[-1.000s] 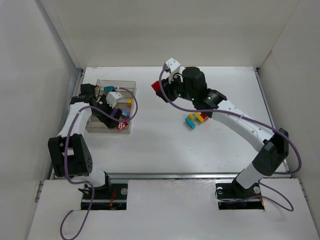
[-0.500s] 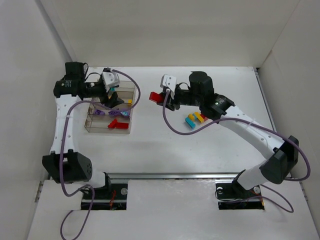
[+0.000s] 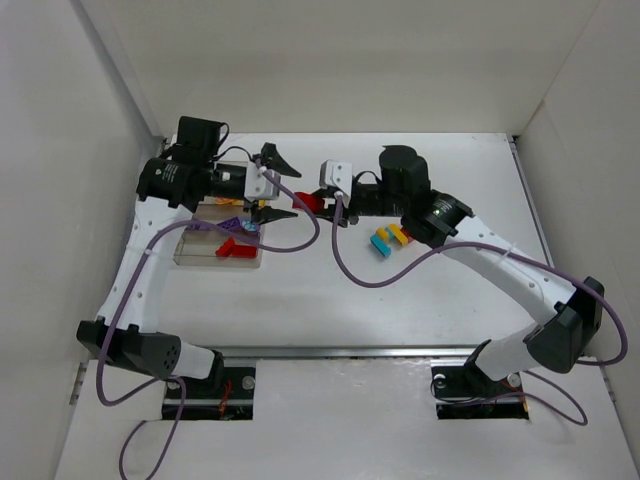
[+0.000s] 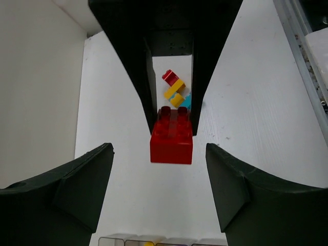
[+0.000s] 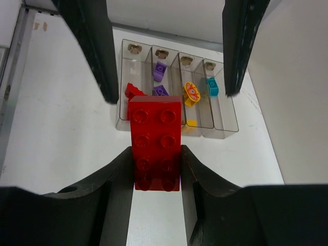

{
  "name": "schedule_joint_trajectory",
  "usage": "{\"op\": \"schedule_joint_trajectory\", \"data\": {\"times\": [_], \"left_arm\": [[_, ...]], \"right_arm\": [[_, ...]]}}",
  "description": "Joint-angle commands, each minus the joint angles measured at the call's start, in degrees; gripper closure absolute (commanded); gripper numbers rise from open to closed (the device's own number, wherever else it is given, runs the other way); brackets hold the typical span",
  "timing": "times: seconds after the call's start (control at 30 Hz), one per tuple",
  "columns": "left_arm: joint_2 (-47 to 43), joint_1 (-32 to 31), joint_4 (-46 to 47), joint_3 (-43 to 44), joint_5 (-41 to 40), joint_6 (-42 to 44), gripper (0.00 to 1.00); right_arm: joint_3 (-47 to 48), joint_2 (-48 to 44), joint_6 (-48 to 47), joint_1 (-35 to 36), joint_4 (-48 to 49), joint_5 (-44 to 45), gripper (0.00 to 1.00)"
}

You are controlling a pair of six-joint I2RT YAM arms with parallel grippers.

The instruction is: Sort the legos into containers by color

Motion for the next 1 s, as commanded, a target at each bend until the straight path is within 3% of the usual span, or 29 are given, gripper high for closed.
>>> {"op": "schedule_joint_trajectory", "data": {"times": [0.0,0.23,0.4,0.5,0.57,0.63,0.67,0.7,0.73,0.83,0.97], "left_arm": [[0.52,-2.89,0.86,1.78,-0.42,-0.34,0.31],[0.52,-4.21,3.14,0.03,-2.96,-3.76,0.45],[0.52,-4.74,6.39,-0.59,-4.11,-7.63,0.69],[0.52,-5.27,7.01,-1.12,-5.25,-9.47,0.73],[0.52,-5.27,7.01,-1.12,-5.25,-9.48,0.81],[0.52,-5.27,7.01,-1.74,-5.78,-10.09,0.97],[0.52,-5.27,7.01,-1.74,-5.78,-10.10,1.00],[0.52,-5.27,7.01,-1.74,-5.78,-10.79,1.00],[0.52,-5.27,7.62,-1.74,-6.65,-11.32,1.00],[0.00,-5.27,8.85,-3.13,-10.33,-14.74,1.00],[-0.62,-2.20,11.66,-8.32,-16.05,-19.93,1.00]], "right_arm": [[1.65,-1.07,-0.93,0.64,1.68,-1.37,1.00],[1.12,-1.68,-0.93,1.16,1.68,-1.37,1.00],[1.12,-1.68,-0.93,1.68,1.68,-1.37,1.00],[1.12,-1.68,-0.93,1.69,1.68,-1.37,1.00],[1.12,-1.68,-0.93,1.69,1.68,-0.85,1.00],[1.12,-1.68,-0.93,1.69,1.68,-0.85,1.00],[1.12,-1.68,-0.93,1.69,1.68,-0.85,1.00],[1.12,-1.68,-0.15,1.69,1.68,-0.32,0.94],[1.12,-1.68,0.47,1.69,1.68,0.20,0.61],[1.12,-1.68,3.71,1.69,2.21,3.80,0.00],[1.12,-1.68,7.68,1.69,2.74,11.70,0.00]]}}
